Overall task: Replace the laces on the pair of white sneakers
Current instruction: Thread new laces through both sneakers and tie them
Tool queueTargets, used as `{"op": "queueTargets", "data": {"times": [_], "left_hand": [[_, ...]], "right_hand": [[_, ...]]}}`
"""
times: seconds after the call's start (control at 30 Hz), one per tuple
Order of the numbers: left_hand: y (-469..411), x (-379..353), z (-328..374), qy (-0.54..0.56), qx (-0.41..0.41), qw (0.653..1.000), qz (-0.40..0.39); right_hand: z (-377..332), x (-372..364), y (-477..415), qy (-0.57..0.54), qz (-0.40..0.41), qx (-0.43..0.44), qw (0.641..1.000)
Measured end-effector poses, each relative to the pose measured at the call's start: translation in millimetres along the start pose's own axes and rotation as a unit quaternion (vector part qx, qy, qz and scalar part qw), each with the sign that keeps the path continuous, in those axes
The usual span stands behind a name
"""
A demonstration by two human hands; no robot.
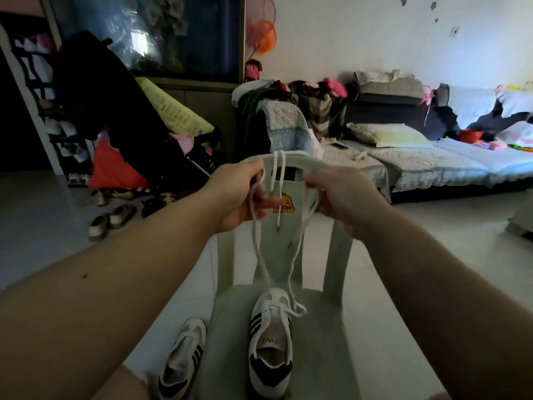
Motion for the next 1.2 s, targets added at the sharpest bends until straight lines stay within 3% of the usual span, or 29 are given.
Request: {"op": "queueTargets", "data": {"times": [0.07, 0.13, 0.2, 0.27, 0.47, 0.6, 0.8, 0.87, 1.0, 1.1, 1.2], "left_hand": [[-11, 12, -34, -0.023, 0.033, 0.999, 0.021], [-27, 25, -70, -0.158, 0.043, 0.986, 0.043], [-44, 34, -108, -0.325, 0.038, 0.943, 0.061], [-60, 39, -148, -0.425, 0.049, 0.902, 0.062], [-99, 32, -252, -0.541, 0.102, 0.834, -0.028], [-114, 29, -271, -0.525, 0.085, 0.846, -0.029], [-125, 36, -273, -0.535, 0.060, 0.842, -0.033], [-126, 36, -275, -0.523, 0.072, 0.848, -0.038], [-125, 33, -271, -0.434, 0.104, 0.894, -0.037], [-119, 33, -264, -0.410, 0.113, 0.904, -0.043], [-116, 54, -248, -0.348, 0.125, 0.929, 0.006]], "right_hand": [[41, -7, 8, 0.000, 0.015, -0.035, 0.999], [85, -18, 15, -0.016, 0.013, -0.074, 0.997], [125, -30, 21, -0.021, 0.008, -0.108, 0.994], [165, -43, 25, -0.001, -0.004, -0.137, 0.991], [254, -80, 27, 0.159, -0.096, -0.159, 0.970], [287, -108, 28, 0.222, -0.207, -0.159, 0.939], [286, -134, 12, 0.286, -0.295, -0.103, 0.906], [292, -138, 10, 0.314, -0.293, -0.099, 0.898], [295, -141, 9, 0.375, -0.277, -0.082, 0.881], [296, -141, 9, 0.384, -0.283, -0.090, 0.874], [297, -140, 11, 0.378, -0.295, -0.098, 0.872]]}}
Point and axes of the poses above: each hand's wrist, its own y-axis away from the middle knuckle, its own x-axis out of the back of the hand, z = x × y, the point moved 9 cm from there along -y, towards the middle knuckle, and after that the axes turned 7 degrees about x, right-handed, at the moved point
